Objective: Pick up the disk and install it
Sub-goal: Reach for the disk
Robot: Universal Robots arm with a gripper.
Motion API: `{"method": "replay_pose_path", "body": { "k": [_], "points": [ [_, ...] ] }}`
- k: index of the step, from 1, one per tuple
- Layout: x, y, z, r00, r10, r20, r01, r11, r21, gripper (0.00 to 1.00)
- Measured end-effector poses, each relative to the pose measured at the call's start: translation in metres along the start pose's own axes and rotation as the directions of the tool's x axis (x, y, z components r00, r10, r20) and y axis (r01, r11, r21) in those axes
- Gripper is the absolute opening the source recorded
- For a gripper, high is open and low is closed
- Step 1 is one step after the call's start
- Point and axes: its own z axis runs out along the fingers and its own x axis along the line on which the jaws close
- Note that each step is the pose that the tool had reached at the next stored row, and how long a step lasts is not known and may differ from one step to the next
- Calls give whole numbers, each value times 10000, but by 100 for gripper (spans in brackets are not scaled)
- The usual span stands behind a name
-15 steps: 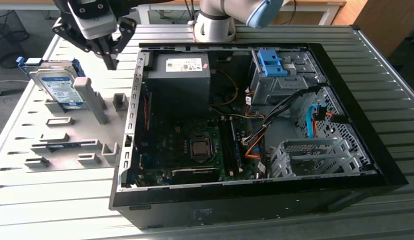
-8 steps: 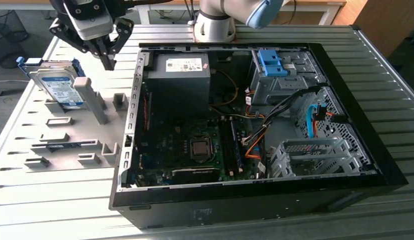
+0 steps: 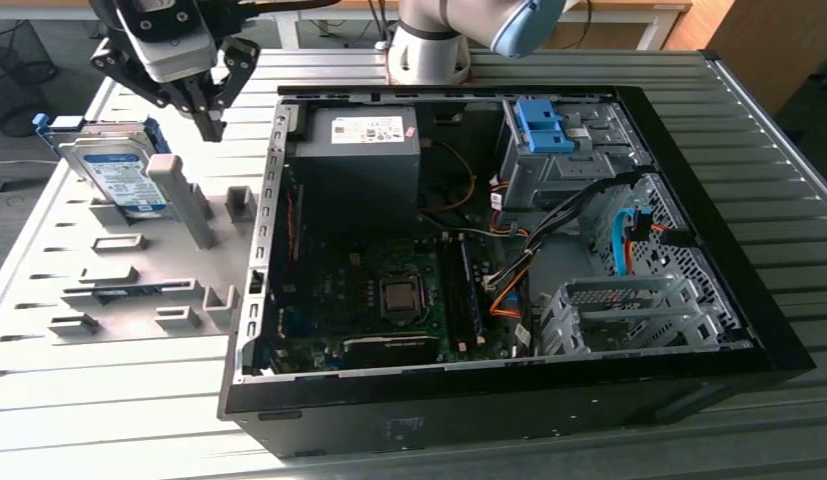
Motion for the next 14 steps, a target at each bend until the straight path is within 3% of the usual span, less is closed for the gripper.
{"method": "replay_pose_path", "body": {
  "k": [14],
  "points": [
    [119, -10, 25, 10000, 0, -1, 0, 10000, -1, 11]
  ]
}}
